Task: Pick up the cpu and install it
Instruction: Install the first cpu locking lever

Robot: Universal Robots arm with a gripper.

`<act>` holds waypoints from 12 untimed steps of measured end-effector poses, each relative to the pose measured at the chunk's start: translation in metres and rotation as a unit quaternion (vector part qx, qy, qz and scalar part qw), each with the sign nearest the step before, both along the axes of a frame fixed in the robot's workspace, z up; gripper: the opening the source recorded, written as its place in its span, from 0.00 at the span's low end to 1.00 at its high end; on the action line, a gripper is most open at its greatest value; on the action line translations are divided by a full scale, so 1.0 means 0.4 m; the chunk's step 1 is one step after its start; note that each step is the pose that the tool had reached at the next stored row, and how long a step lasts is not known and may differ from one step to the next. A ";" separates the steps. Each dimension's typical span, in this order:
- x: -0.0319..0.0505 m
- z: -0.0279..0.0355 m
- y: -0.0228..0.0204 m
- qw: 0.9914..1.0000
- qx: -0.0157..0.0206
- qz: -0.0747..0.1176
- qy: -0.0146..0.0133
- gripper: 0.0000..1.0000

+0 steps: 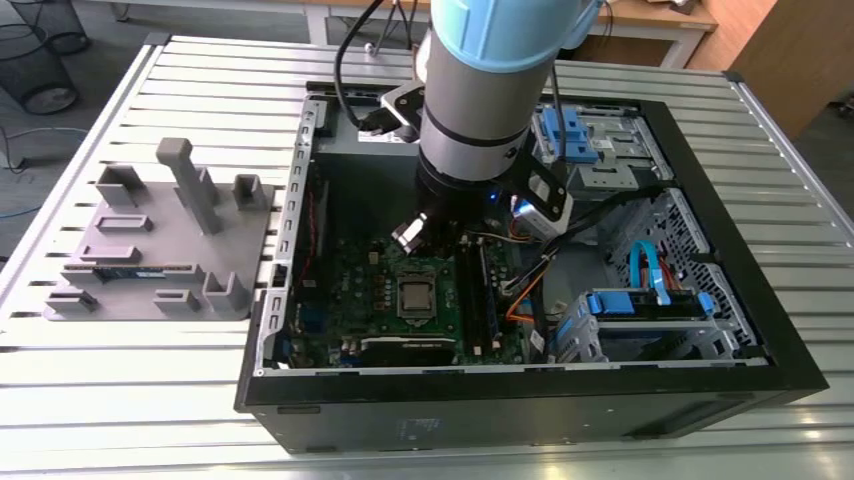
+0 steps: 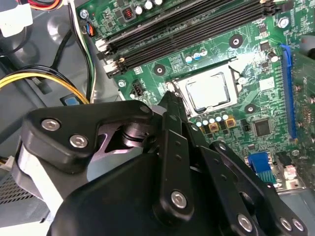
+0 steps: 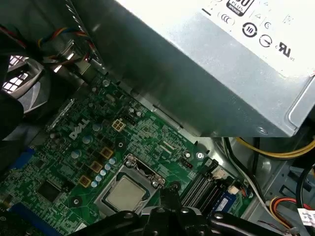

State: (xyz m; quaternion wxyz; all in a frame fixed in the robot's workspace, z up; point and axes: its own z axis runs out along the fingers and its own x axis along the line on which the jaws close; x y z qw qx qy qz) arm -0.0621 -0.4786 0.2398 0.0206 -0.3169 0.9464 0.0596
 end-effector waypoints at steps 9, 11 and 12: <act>0.000 -0.006 -0.012 1.000 -0.001 0.000 0.001 0.11; 0.000 -0.007 -0.012 1.000 -0.001 0.000 0.001 0.11; 0.000 -0.007 -0.012 1.000 -0.001 0.000 0.001 0.11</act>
